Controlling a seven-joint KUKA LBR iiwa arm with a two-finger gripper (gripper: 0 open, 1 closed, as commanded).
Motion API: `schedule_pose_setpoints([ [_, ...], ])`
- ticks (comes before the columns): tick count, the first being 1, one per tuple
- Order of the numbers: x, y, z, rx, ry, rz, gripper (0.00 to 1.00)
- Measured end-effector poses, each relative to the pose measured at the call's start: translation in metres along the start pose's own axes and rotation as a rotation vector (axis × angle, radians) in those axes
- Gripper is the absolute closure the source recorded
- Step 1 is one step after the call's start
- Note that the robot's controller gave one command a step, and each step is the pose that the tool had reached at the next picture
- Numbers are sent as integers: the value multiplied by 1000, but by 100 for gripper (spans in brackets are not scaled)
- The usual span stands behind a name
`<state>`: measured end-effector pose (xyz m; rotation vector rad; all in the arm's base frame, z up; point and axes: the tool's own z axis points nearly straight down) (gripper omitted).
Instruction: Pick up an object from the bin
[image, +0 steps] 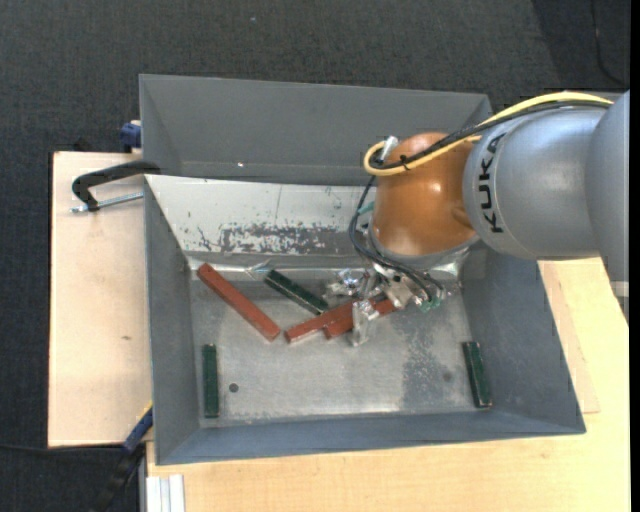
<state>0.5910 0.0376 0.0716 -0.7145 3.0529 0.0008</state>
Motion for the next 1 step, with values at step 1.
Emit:
schedule_pose_setpoints([
  [1,4,10,-170,2,-5,37,100],
])
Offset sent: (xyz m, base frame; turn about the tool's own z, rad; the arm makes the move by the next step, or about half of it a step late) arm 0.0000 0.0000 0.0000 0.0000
